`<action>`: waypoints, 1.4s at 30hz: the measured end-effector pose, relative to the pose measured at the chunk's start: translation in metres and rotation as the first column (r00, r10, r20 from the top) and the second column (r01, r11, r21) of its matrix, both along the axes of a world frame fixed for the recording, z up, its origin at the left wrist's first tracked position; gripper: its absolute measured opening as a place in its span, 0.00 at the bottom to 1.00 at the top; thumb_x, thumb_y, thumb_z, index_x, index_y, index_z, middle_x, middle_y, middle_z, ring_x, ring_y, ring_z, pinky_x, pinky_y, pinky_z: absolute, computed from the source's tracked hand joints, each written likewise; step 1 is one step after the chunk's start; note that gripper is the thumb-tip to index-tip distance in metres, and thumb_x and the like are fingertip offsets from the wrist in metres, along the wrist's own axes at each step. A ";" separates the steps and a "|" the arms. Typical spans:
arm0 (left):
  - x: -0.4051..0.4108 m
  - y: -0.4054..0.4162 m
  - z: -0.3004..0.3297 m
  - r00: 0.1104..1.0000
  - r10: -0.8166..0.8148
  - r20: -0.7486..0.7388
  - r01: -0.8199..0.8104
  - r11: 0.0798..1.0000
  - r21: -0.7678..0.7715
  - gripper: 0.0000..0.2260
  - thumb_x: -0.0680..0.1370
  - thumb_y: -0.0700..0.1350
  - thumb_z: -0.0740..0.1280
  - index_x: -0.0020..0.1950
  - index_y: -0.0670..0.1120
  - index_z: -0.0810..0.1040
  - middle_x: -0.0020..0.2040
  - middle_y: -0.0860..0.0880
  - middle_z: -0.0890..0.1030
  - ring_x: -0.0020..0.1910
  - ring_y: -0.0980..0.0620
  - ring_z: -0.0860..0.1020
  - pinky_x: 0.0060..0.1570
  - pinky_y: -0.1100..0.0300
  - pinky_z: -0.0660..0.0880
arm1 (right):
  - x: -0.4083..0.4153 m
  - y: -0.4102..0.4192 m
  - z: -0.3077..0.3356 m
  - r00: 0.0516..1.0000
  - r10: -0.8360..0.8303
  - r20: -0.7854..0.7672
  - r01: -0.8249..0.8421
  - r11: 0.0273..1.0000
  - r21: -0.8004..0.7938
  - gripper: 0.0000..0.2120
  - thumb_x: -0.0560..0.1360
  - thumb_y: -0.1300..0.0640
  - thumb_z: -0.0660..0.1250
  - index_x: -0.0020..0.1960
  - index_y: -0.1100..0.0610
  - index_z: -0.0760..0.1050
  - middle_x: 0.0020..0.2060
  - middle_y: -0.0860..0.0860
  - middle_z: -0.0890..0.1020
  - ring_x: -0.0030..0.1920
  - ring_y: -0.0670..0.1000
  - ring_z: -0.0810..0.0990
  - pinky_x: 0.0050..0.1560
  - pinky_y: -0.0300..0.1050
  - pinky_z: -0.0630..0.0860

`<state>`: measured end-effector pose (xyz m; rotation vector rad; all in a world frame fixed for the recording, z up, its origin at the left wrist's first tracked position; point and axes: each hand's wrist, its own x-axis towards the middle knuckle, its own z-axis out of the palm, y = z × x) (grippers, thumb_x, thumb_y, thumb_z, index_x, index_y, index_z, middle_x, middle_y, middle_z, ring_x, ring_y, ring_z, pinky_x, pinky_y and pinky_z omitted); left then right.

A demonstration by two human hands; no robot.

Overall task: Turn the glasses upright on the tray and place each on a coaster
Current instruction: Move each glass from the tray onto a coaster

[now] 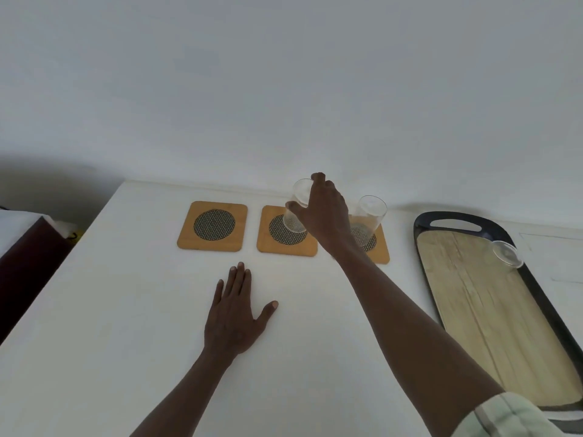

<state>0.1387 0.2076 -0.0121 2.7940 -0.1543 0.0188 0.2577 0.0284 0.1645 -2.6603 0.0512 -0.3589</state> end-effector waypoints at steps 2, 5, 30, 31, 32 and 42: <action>0.000 0.000 0.001 1.000 0.007 0.005 -0.007 1.000 -0.013 0.45 0.74 0.75 0.43 0.81 0.45 0.48 0.82 0.49 0.45 0.81 0.53 0.42 0.79 0.51 0.46 | 0.009 0.005 -0.008 1.000 -0.001 -0.018 0.001 1.000 -0.008 0.34 0.71 0.44 0.73 0.68 0.60 0.64 0.56 0.58 0.77 0.56 0.60 0.79 0.51 0.49 0.74; -0.001 -0.001 0.002 1.000 0.011 -0.001 -0.011 1.000 -0.022 0.45 0.74 0.75 0.44 0.81 0.45 0.49 0.82 0.49 0.45 0.80 0.53 0.42 0.79 0.50 0.47 | 0.018 0.010 -0.022 0.999 0.011 -0.042 -0.012 0.999 -0.030 0.33 0.70 0.45 0.73 0.66 0.60 0.65 0.54 0.58 0.77 0.54 0.60 0.79 0.50 0.49 0.75; 0.000 -0.001 0.004 1.000 0.018 -0.017 -0.019 0.999 -0.041 0.46 0.74 0.76 0.43 0.81 0.46 0.47 0.82 0.50 0.44 0.80 0.53 0.42 0.80 0.51 0.47 | 0.041 0.016 -0.042 0.989 0.035 -0.147 -0.049 0.994 -0.099 0.31 0.72 0.43 0.70 0.66 0.59 0.65 0.55 0.57 0.76 0.54 0.59 0.78 0.46 0.48 0.72; 0.000 -0.002 0.003 1.000 0.019 -0.014 -0.020 0.999 -0.043 0.45 0.74 0.76 0.44 0.81 0.46 0.48 0.82 0.50 0.44 0.80 0.53 0.42 0.79 0.51 0.47 | 0.041 0.016 -0.042 0.988 0.036 -0.153 -0.051 0.994 -0.094 0.32 0.72 0.42 0.70 0.67 0.59 0.64 0.56 0.57 0.76 0.55 0.60 0.78 0.47 0.48 0.72; 0.000 -0.002 0.003 1.000 0.020 -0.010 -0.021 0.999 -0.047 0.45 0.74 0.76 0.44 0.81 0.46 0.49 0.82 0.50 0.45 0.80 0.53 0.43 0.79 0.51 0.47 | 0.040 0.015 -0.042 0.986 0.038 -0.160 -0.050 0.996 -0.075 0.34 0.72 0.41 0.70 0.68 0.59 0.63 0.57 0.58 0.75 0.57 0.61 0.77 0.48 0.50 0.73; 0.000 -0.001 -0.001 1.000 0.023 -0.003 -0.024 0.999 -0.030 0.45 0.75 0.76 0.45 0.81 0.46 0.49 0.82 0.50 0.46 0.81 0.53 0.43 0.79 0.51 0.47 | 0.023 0.007 -0.026 0.997 0.016 -0.077 -0.008 0.993 0.115 0.40 0.75 0.35 0.63 0.75 0.58 0.55 0.65 0.59 0.71 0.65 0.61 0.72 0.54 0.54 0.72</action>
